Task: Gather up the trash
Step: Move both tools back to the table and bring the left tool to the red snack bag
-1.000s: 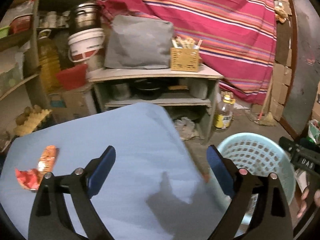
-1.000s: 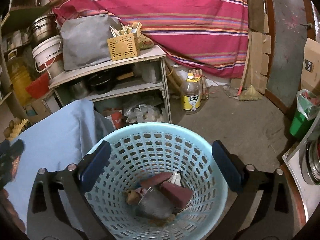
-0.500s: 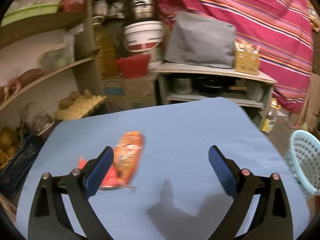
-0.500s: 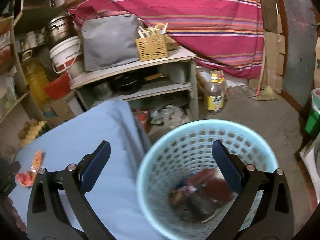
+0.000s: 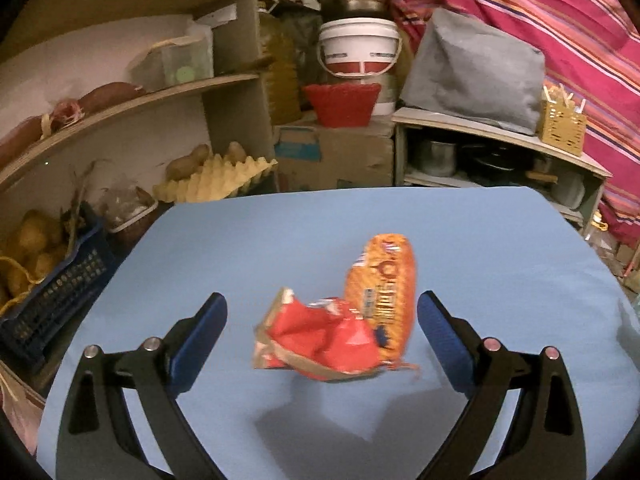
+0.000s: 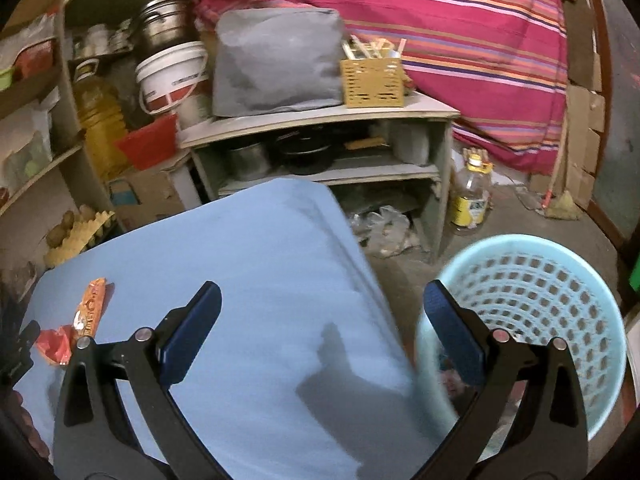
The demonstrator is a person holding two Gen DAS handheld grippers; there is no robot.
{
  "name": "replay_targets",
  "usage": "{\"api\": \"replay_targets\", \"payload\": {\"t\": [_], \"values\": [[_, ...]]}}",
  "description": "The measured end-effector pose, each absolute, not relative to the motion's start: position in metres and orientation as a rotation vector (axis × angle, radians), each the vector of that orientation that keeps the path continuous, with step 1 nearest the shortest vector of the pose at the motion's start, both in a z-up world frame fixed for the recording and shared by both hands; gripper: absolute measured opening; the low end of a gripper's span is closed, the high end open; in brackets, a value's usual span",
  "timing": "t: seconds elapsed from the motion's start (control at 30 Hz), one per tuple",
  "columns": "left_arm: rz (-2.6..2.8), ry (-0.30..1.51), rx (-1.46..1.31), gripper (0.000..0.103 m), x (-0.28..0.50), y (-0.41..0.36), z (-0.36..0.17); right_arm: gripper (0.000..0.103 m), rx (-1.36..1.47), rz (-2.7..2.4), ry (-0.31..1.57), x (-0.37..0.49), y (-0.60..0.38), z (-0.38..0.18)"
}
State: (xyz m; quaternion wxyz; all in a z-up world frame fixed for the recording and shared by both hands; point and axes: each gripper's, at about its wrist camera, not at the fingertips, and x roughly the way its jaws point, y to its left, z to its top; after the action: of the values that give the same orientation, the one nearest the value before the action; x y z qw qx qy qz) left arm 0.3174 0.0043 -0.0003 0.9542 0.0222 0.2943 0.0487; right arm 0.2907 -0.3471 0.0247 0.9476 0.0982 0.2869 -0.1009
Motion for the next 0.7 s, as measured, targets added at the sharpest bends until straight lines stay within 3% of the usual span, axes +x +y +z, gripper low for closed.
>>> {"api": "replay_targets", "payload": {"t": [0.37, 0.57, 0.67, 0.7], "values": [[0.097, 0.727, -0.034, 0.094, 0.341, 0.041, -0.030, 0.099, 0.110, -0.174, 0.601, 0.319, -0.296, 0.003], [0.095, 0.745, -0.093, 0.094, 0.350, 0.051, -0.034, 0.099, 0.094, -0.158, 0.724, 0.333, -0.282, -0.009], [0.063, 0.772, -0.145, 0.091, 0.353, 0.057, -0.038, 0.099, 0.089, -0.141, 0.749, 0.337, -0.272, -0.015], [0.056, 0.780, -0.154, 0.085, 0.353, 0.058, -0.039, 0.099, 0.075, -0.148, 0.748, 0.338, -0.267, -0.015]]}}
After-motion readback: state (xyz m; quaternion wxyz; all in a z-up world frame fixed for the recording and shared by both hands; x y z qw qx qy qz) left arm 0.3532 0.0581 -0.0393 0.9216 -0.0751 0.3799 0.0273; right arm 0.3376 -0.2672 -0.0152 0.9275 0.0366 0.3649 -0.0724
